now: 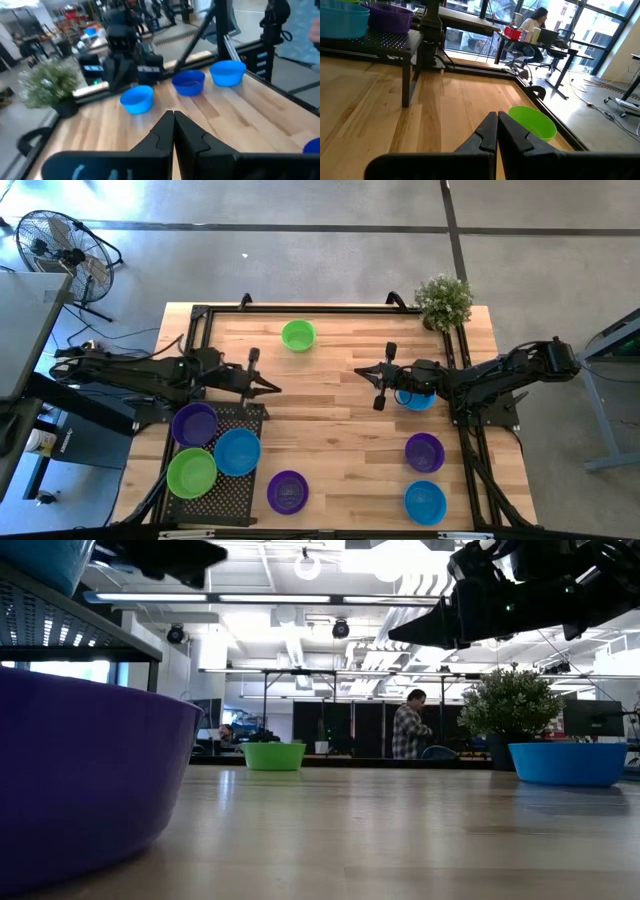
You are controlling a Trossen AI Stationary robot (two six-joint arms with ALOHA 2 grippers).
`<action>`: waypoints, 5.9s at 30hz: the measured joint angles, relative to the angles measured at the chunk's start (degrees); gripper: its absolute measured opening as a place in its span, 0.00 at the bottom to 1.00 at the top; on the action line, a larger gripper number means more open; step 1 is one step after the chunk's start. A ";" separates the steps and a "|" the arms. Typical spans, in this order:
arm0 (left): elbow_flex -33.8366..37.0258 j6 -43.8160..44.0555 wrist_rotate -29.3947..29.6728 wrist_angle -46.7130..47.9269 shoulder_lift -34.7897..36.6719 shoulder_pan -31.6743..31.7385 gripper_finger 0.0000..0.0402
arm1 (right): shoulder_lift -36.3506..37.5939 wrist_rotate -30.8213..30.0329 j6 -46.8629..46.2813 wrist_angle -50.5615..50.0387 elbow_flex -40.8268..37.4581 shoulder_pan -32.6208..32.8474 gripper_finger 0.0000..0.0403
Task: Pick & Place Mini bowls
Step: Stack the blue bowl on the other blue bowls on the shelf
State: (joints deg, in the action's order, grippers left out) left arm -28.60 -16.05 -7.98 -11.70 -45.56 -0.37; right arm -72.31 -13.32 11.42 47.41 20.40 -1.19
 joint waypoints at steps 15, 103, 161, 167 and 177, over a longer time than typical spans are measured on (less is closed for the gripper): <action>0.00 7.39 14.53 17.95 16.61 0.00 0.00 | 0.00 0.00 0.02 0.47 0.00 0.00 0.00; 7.91 7.54 11.44 25.68 36.43 -0.02 0.00 | -13.92 14.11 -117.01 -100.58 39.37 59.19 0.26; 7.91 7.47 11.49 25.63 36.43 -0.02 0.00 | -14.57 20.73 -54.97 -82.08 38.17 5.12 0.01; 7.91 7.36 11.55 25.59 36.43 -0.02 0.00 | -26.42 20.32 -40.95 -79.17 46.18 -4.95 0.01; 7.91 7.36 11.57 25.70 36.43 -0.02 0.00 | -43.20 21.20 -31.91 -81.60 64.01 -9.29 0.01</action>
State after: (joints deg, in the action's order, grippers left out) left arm -20.69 -8.69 3.60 14.00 -9.13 -0.38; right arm -115.51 7.88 -20.49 -34.19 84.41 -10.48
